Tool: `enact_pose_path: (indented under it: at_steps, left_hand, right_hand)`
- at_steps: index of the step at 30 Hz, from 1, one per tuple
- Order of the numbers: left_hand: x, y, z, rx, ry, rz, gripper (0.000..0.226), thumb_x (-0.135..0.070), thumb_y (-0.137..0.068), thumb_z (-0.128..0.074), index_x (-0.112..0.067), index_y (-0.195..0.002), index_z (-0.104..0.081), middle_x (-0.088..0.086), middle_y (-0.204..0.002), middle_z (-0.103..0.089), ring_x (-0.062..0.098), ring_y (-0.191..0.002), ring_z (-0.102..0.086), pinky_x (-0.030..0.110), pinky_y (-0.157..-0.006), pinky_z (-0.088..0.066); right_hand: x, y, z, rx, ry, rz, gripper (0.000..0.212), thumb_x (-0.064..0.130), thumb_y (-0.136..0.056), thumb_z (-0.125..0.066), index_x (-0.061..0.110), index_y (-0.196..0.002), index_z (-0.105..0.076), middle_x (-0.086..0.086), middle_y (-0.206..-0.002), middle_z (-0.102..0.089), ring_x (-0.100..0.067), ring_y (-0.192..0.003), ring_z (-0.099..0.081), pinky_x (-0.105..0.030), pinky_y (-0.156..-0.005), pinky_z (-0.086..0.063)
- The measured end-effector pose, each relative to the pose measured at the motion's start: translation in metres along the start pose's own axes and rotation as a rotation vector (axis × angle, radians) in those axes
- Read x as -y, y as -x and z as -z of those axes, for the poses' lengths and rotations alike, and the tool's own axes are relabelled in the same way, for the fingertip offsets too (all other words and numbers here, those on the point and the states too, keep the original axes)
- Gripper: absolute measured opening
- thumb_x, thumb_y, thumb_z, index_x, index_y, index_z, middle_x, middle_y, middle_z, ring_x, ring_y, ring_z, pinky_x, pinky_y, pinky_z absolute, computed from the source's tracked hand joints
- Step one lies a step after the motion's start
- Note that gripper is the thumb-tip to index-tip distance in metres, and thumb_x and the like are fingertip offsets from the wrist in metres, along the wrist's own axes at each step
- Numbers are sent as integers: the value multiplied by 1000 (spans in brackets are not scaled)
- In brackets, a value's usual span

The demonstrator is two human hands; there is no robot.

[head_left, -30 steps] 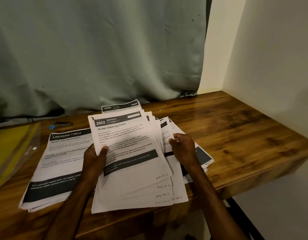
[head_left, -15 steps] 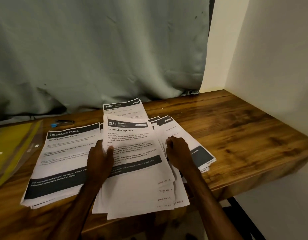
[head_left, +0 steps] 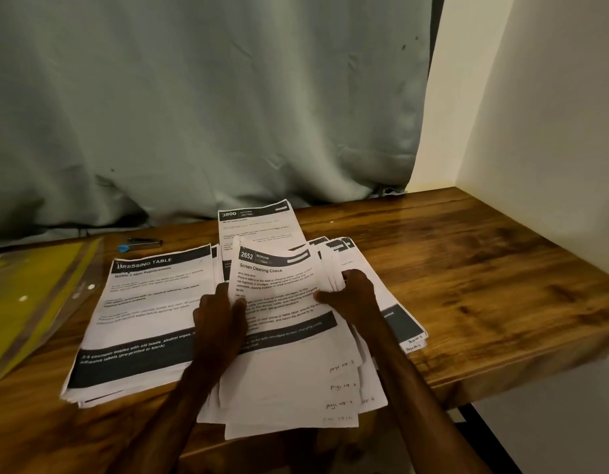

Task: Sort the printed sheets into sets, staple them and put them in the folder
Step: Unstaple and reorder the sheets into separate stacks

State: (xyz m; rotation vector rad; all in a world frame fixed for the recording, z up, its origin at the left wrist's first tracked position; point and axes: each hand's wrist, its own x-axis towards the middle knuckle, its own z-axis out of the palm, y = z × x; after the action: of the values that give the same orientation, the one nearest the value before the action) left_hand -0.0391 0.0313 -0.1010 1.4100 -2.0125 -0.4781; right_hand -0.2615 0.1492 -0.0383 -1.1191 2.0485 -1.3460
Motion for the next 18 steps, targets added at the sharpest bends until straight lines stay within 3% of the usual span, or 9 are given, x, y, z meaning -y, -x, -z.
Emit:
enact_pose_path:
  at_steps: [4, 7, 9, 11, 13, 15, 18]
  left_hand:
    - [-3, 0, 2, -17, 53, -6, 63, -64, -95, -41, -12, -128, -55, 15, -119, -62, 35, -114, -56, 51, -95, -47]
    - [-3, -2, 8, -78, 116, -99, 63, -66, -91, -46, -14, -124, -58, 11, -124, -62, 32, -120, -53, 46, -103, -38]
    - [-12, -2, 22, -96, 329, -59, 61, -66, -87, -62, -24, -130, -52, 0, -129, -62, 23, -122, -56, 43, -107, -39]
    - [-35, -2, 45, -18, 736, 89, 68, -50, -82, -79, -29, -136, -44, -8, -126, -64, 16, -115, -64, 43, -98, -53]
    - [-65, -5, 73, 155, 1063, 179, 61, -35, -87, -74, -19, -141, -48, 3, -126, -70, 22, -110, -71, 43, -90, -59]
    - [-94, -12, 96, 285, 1188, 126, 47, -31, -94, -65, -10, -136, -58, 11, -125, -72, 27, -111, -72, 42, -88, -61]
    - [-140, -22, 117, 234, 1206, 26, 45, -31, -89, -72, -10, -128, -65, 9, -118, -75, 28, -109, -72, 41, -88, -61]
  right_hand:
    - [5, 1, -3, 110, -10, 33, 42, 21, -82, -83, 16, -118, -63, -8, -125, -69, -27, -111, -68, -44, -97, -55]
    - [14, 6, -1, 93, -55, 113, 42, 20, -85, -80, 11, -122, -63, -8, -124, -69, -27, -110, -69, -47, -96, -57]
    - [25, 10, 13, 107, -166, 125, 39, 19, -87, -78, 11, -121, -63, -6, -119, -71, -24, -104, -71, -43, -88, -61]
    - [42, 16, 35, 129, -327, 106, 35, 17, -87, -77, 15, -119, -63, -2, -114, -73, -20, -101, -73, -34, -78, -63]
    - [63, 23, 56, 120, -486, 121, 32, 13, -87, -76, 17, -117, -64, -1, -111, -75, -18, -97, -74, -30, -72, -62]
    - [84, 25, 74, 66, -562, 174, 34, 9, -88, -75, 12, -120, -64, -1, -108, -77, -18, -93, -75, -28, -70, -62]
    - [113, 23, 90, -73, -562, 262, 28, 9, -87, -76, 14, -113, -65, 9, -95, -76, -11, -84, -76, -21, -64, -58]
